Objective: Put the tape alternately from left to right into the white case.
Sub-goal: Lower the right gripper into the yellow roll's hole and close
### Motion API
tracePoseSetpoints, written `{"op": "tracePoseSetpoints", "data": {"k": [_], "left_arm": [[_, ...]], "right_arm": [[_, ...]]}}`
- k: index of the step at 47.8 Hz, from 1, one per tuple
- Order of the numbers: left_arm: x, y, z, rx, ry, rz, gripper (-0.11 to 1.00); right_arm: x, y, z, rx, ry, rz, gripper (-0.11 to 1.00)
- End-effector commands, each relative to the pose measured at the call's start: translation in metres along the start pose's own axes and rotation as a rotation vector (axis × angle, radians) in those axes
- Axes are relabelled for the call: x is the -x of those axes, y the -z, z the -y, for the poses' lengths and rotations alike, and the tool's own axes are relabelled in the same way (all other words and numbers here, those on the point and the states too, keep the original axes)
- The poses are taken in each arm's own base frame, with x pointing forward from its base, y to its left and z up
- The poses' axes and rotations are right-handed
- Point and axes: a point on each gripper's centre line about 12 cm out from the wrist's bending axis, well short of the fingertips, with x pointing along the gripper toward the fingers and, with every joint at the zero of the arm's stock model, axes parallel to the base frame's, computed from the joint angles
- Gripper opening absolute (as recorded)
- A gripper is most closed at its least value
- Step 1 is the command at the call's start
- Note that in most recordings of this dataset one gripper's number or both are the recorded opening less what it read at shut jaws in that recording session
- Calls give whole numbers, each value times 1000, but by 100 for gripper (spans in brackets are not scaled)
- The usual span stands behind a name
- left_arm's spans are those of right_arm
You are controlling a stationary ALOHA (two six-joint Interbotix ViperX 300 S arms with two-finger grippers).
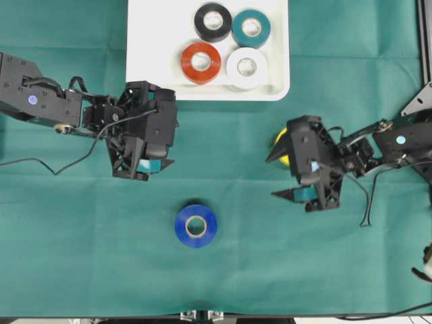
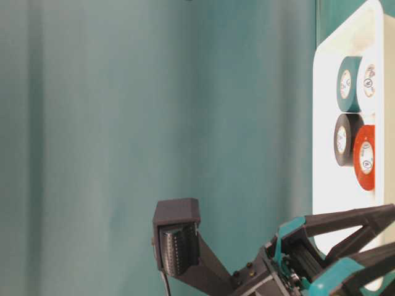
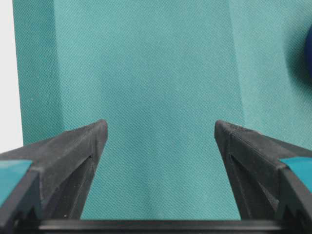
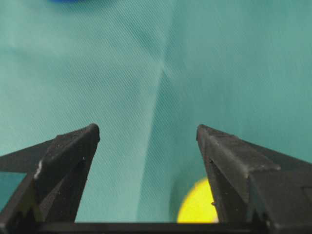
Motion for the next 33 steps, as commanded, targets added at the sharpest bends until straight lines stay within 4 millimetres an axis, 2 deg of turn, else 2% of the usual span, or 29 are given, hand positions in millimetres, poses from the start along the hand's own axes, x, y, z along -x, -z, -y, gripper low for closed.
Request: {"op": "tracePoseSetpoints", "data": {"k": [1,10,33], "left_arm": [[6,-11,1,0,0,40,70],[6,-13,2,-2,2,46,70],[5,-12,3,-4,4,47,70]], "right_arm": [[7,-1,0,-30,12,3,85],[15,8,8,-72,72,-47,85],[12,15,17,-93,125,-99,85]]}}
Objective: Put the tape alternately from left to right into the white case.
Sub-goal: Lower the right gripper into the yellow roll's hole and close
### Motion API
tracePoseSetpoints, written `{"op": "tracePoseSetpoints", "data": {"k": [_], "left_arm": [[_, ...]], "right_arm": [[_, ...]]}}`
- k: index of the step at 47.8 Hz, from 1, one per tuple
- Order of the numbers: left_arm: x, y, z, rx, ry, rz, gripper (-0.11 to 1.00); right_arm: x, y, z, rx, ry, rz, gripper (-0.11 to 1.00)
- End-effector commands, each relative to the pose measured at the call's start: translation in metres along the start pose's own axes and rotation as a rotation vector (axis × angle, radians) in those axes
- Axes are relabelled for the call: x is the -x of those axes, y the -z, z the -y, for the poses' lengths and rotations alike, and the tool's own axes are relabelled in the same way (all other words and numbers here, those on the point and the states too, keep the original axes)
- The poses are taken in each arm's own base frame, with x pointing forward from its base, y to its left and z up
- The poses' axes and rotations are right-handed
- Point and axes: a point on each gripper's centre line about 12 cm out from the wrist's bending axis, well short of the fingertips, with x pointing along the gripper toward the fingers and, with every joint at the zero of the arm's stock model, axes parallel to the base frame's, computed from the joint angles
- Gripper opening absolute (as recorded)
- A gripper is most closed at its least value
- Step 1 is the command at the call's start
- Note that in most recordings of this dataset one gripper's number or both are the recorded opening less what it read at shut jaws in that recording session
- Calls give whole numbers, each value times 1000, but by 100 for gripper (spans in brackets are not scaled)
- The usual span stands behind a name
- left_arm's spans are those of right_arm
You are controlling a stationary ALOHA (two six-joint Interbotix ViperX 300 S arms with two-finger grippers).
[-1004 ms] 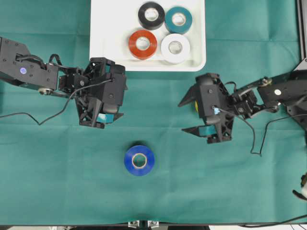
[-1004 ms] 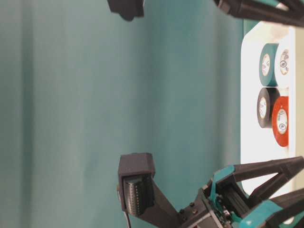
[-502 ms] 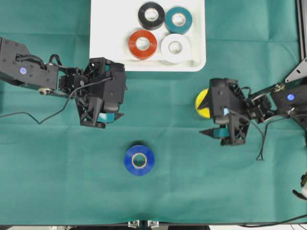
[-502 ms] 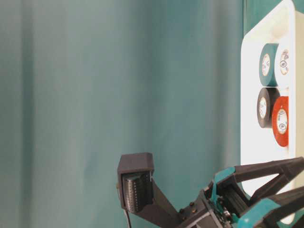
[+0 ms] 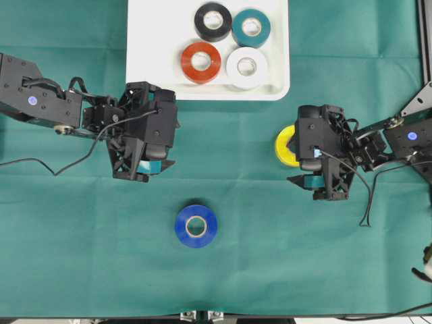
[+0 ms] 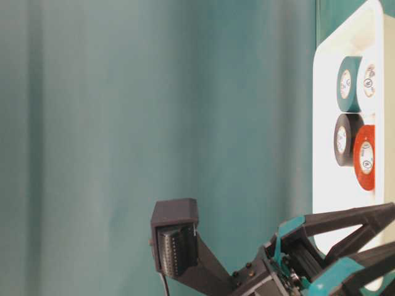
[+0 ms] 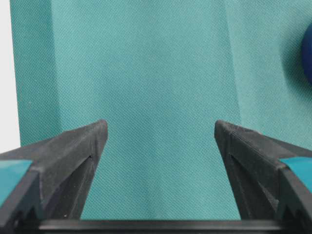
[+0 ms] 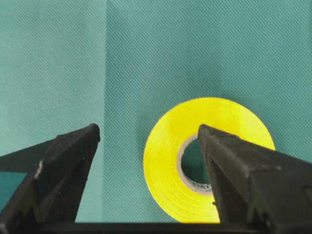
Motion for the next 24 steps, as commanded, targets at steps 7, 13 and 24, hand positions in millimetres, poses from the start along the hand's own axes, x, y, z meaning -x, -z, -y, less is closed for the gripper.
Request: {"op": "tracePoseSetpoints", "data": {"k": [7,13,24], "left_arm": [[5,-10,1,0,0,35,70],[5,-10,1,0,0,35,70],[5,-10,1,0,0,37,70]], "right_arm": [[-1,-1,4,-15,24,-13,85],[-3,3,6,-40,38,-32,85],[-8,11,10,-78,62,-70,85]]}}
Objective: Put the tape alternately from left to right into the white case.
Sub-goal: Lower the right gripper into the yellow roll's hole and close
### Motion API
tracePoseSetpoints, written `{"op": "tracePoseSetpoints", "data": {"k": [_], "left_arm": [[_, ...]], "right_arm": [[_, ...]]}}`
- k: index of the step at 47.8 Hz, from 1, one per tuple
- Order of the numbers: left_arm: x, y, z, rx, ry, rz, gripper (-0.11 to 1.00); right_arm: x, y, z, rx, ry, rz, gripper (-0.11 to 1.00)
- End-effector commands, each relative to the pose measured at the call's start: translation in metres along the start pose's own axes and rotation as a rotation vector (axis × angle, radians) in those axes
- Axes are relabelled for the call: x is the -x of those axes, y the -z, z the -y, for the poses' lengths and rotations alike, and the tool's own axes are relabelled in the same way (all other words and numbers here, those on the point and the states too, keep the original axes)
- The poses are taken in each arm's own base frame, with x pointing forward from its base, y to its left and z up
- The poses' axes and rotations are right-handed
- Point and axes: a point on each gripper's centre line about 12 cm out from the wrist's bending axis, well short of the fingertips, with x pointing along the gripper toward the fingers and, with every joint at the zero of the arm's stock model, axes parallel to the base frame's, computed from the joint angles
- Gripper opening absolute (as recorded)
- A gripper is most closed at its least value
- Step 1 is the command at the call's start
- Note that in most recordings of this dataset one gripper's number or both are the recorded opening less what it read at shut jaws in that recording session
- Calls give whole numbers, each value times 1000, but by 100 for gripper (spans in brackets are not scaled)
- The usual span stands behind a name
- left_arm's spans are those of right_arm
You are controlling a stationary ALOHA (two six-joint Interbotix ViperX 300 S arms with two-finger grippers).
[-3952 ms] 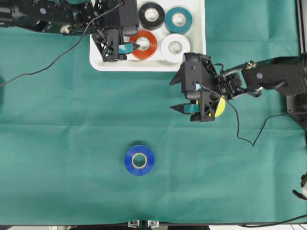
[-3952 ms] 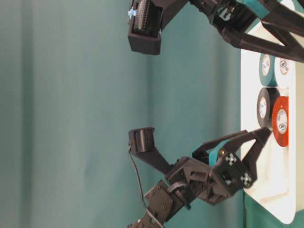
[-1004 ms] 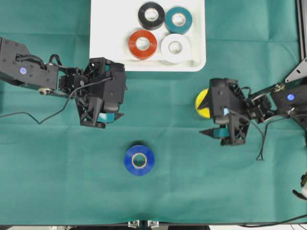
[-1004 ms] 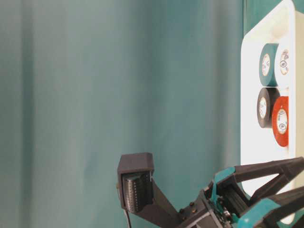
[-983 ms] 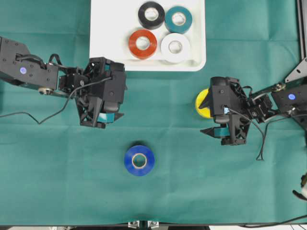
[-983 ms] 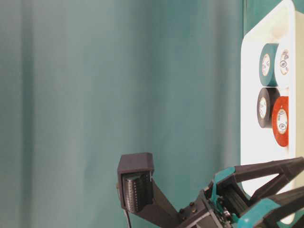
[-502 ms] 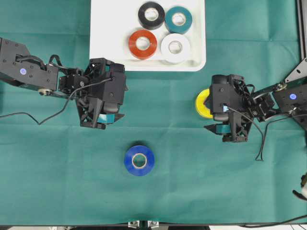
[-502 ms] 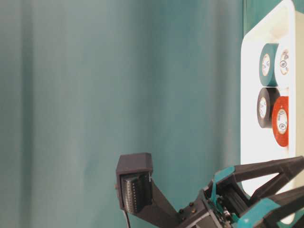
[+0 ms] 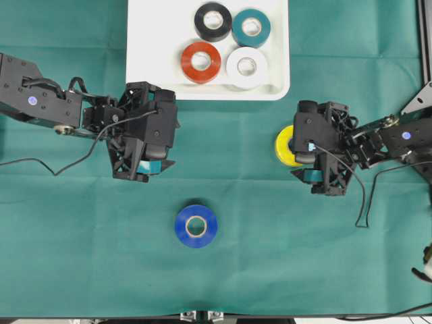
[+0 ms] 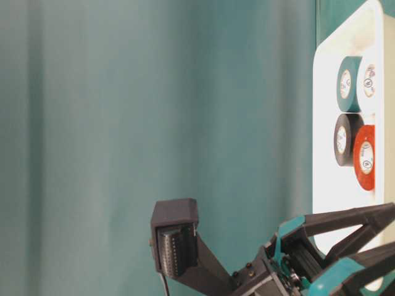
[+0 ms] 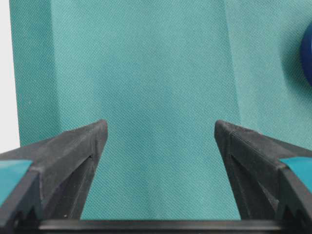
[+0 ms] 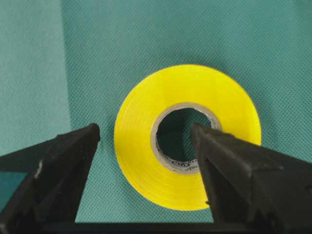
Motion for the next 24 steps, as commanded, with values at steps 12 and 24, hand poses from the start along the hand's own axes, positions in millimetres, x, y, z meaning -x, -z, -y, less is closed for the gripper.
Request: {"op": "tracePoseSetpoints", "data": {"k": [12,24], "left_arm": [[5,-10,1,-2,0,35,70],[6,-10,1,-2,0,37,70]], "right_arm": [[1,-4,-2,-9,-6,11,84],[2,-9,-4,-10,-14,25,48]]}}
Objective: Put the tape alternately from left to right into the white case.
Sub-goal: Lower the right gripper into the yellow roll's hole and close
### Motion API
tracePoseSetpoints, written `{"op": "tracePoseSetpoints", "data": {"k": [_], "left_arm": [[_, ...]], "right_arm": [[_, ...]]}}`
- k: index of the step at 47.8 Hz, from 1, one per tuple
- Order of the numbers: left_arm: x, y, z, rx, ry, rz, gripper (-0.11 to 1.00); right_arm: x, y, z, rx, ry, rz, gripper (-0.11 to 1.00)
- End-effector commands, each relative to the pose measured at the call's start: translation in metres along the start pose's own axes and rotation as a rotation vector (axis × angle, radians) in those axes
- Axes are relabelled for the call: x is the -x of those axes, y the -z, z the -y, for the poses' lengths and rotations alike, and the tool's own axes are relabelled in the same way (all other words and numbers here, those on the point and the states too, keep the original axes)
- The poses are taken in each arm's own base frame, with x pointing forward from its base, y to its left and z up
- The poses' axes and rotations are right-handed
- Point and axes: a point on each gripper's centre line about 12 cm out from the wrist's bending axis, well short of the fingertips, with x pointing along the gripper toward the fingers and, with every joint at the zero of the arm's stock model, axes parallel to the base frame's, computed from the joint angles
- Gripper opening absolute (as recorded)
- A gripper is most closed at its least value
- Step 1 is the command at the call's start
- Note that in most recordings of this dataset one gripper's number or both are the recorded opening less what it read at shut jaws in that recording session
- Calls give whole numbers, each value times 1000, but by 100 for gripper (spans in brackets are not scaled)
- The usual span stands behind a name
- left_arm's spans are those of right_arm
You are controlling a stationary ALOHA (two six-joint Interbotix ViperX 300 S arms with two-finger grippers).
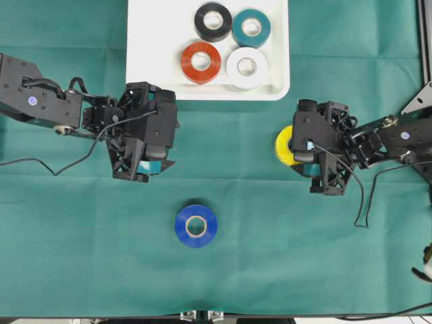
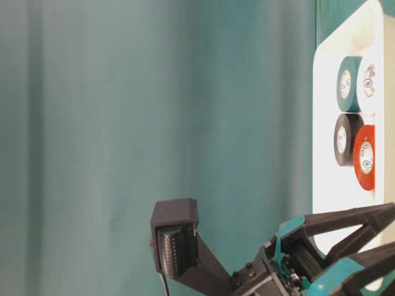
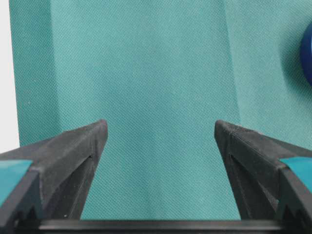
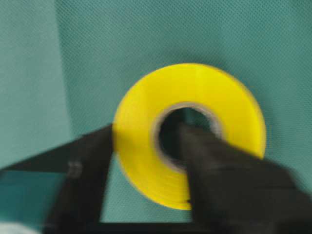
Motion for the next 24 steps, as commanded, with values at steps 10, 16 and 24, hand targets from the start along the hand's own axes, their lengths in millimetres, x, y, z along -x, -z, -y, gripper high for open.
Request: {"op": "tracePoseSetpoints", "data": {"k": [10,16,24], "left_arm": [[6,-11,1,0,0,38,70],[5,-11,1,0,0,38,70],[6,-11,1,0,0,40,70]], "right_arm": [[2,-10,-4,0,-16,29,26],[4,-13,-6,-2,-24,40,26],[10,-19,-9,-5,-43,73,26]]}}
